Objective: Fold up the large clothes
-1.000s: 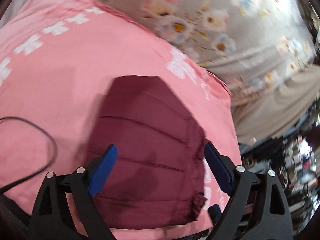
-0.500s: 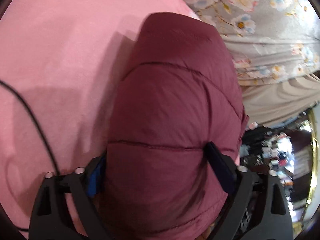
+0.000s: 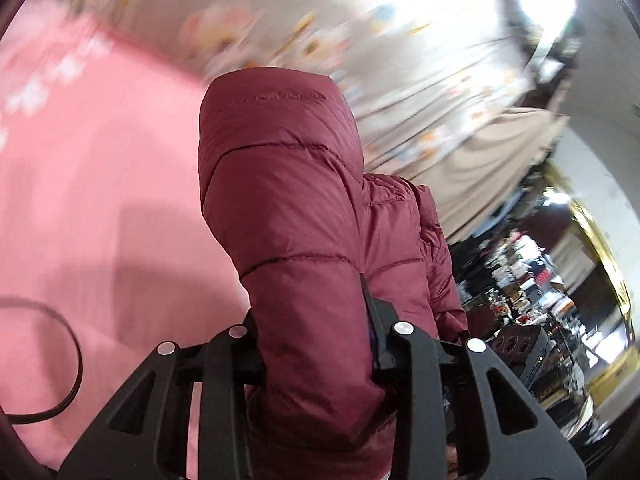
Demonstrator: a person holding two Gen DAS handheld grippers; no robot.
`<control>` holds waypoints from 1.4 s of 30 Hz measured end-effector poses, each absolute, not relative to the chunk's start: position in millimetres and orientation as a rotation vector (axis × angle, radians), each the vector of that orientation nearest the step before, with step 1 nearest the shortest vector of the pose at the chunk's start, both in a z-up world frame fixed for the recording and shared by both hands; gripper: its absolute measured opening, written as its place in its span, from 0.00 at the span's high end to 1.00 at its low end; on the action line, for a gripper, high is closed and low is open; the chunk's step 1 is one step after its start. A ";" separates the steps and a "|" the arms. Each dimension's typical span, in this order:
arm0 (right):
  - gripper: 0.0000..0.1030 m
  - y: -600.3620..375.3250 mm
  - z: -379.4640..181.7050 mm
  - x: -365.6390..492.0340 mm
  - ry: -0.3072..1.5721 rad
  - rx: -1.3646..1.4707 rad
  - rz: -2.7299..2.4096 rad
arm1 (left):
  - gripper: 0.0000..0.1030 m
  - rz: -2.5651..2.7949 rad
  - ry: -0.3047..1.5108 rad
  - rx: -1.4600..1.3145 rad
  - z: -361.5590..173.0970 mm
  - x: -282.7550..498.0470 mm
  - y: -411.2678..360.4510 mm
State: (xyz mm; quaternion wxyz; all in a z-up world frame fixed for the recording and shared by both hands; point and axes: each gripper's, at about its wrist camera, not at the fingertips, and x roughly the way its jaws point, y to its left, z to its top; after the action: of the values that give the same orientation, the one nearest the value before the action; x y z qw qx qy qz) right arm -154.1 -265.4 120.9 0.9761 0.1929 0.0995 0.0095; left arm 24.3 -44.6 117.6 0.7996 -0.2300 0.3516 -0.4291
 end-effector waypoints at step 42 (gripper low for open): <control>0.84 -103.6 148.7 -9.9 0.226 0.098 0.126 | 0.69 -0.715 0.732 -0.780 146.6 43.9 143.6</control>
State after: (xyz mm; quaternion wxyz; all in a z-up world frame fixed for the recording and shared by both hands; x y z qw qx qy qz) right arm -9.9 -103.6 148.7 0.9905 0.0489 0.1124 0.0629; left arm 43.9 143.6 146.6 0.8001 -0.3636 0.3414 -0.3332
